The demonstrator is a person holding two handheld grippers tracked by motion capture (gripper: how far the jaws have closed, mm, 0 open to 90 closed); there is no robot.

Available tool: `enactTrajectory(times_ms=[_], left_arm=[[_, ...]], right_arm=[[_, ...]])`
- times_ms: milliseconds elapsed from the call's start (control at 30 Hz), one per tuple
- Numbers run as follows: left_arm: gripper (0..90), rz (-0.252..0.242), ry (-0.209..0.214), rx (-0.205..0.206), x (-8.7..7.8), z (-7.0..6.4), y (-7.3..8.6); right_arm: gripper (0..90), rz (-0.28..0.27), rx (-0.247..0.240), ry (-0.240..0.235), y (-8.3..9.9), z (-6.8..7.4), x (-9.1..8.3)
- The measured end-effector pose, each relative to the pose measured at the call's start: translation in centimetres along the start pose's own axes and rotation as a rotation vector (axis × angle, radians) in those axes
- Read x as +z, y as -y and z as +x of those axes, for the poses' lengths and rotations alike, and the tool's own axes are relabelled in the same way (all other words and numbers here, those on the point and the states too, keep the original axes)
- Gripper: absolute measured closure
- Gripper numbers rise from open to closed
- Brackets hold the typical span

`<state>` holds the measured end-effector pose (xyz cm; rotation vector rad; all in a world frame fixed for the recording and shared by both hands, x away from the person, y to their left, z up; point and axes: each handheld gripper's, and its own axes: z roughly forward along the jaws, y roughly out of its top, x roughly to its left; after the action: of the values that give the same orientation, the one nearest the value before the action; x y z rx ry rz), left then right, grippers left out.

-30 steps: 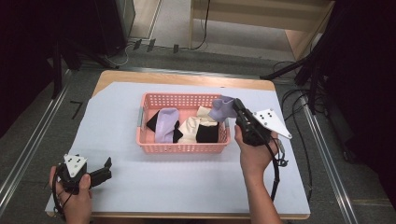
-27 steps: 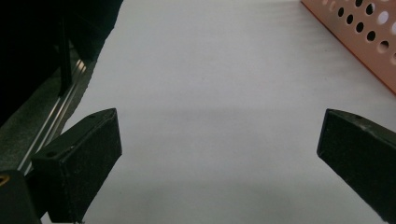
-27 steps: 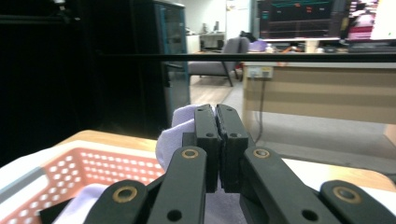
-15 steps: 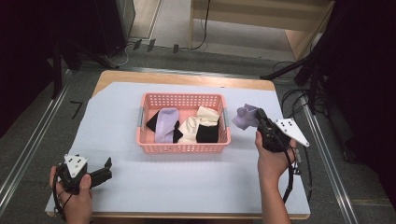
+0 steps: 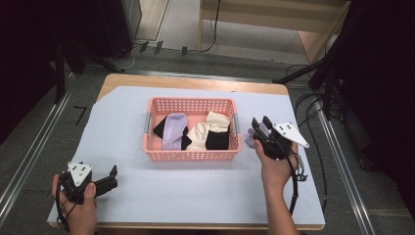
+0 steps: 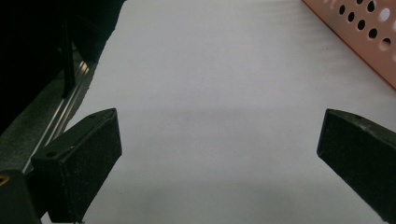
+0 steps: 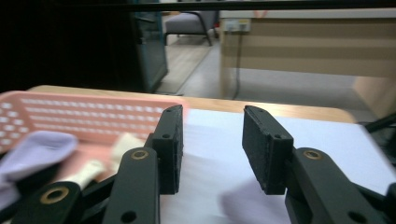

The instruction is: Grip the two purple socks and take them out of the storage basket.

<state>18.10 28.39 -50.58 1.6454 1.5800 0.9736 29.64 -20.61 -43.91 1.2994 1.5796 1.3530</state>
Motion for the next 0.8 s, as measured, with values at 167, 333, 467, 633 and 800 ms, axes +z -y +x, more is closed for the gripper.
enactTrajectory(times_ms=[167,333,467,633,800], left_arm=[[0.7,-0.001,0.005,-0.001,0.0,0.0,0.0],[0.7,0.000,0.007,-0.008,0.0,0.1,0.0],[0.7,0.004,0.007,0.001,0.0,0.0,0.0],[0.7,0.006,0.007,0.002,0.0,0.0,0.0],[0.7,0.009,0.005,0.006,0.1,0.0,0.0]], right_arm=[[59.9,0.017,-0.011,-0.069,-0.2,3.2,1.3],[64.0,0.080,-0.019,-0.198,0.5,8.3,3.6],[65.2,0.159,-0.023,-0.262,1.1,11.1,5.0],[66.5,0.237,-0.037,-0.271,1.9,13.6,6.8],[67.3,0.289,0.003,-0.277,2.0,15.1,7.8]])
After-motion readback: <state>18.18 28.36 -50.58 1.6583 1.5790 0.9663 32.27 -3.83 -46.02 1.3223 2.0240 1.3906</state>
